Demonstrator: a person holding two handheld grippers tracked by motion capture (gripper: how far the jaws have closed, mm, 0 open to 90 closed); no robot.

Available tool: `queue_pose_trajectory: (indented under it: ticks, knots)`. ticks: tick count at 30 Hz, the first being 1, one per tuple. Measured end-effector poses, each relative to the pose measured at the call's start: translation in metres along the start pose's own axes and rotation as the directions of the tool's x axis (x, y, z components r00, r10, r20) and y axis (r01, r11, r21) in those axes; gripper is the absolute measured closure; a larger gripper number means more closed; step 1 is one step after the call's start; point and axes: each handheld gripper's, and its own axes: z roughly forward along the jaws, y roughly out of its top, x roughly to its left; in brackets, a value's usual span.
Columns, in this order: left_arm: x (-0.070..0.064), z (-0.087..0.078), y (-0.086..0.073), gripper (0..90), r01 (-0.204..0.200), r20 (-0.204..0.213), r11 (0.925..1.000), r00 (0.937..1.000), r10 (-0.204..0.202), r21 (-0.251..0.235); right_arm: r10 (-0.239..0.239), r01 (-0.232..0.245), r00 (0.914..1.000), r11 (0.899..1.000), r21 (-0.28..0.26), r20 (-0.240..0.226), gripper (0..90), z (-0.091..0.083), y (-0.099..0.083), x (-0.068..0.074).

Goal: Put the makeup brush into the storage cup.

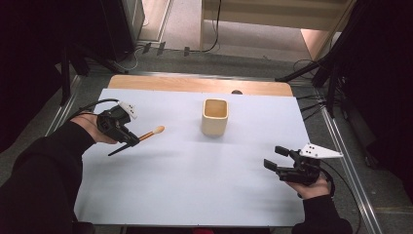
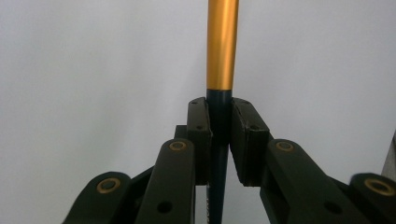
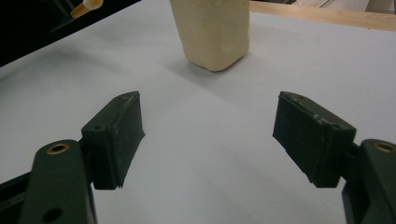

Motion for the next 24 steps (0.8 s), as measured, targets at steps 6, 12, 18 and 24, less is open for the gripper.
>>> queue_pose_trajectory:
  ticks: [6, 12, 18, 24]
  knots:
    - [-0.002, -0.004, -0.005, 79.6, 0.012, -0.024, 0.9984, 0.9996, -0.013, -0.056, -0.002, 0.003, 1.0000, 1.000, -0.004, 0.003, 25.0, 0.000, 0.000, 0.000]
    - [0.000, -0.004, -0.012, 79.6, 0.065, -0.013, 0.9887, 0.9976, -0.068, -0.135, -0.001, 0.001, 1.0000, 1.000, 0.004, -0.001, 25.0, 0.000, 0.000, 0.001]
    - [0.000, 0.000, -0.020, 79.6, 0.096, -0.017, 0.9765, 0.9947, -0.101, -0.193, -0.005, 0.005, 1.0000, 1.000, 0.006, -0.001, 25.0, 0.001, 0.000, 0.001]
    - [-0.004, -0.001, -0.027, 79.7, 0.110, -0.038, 0.9481, 0.9912, -0.127, -0.298, -0.002, 0.002, 1.0000, 1.000, 0.005, 0.001, 25.0, 0.001, 0.000, 0.000]
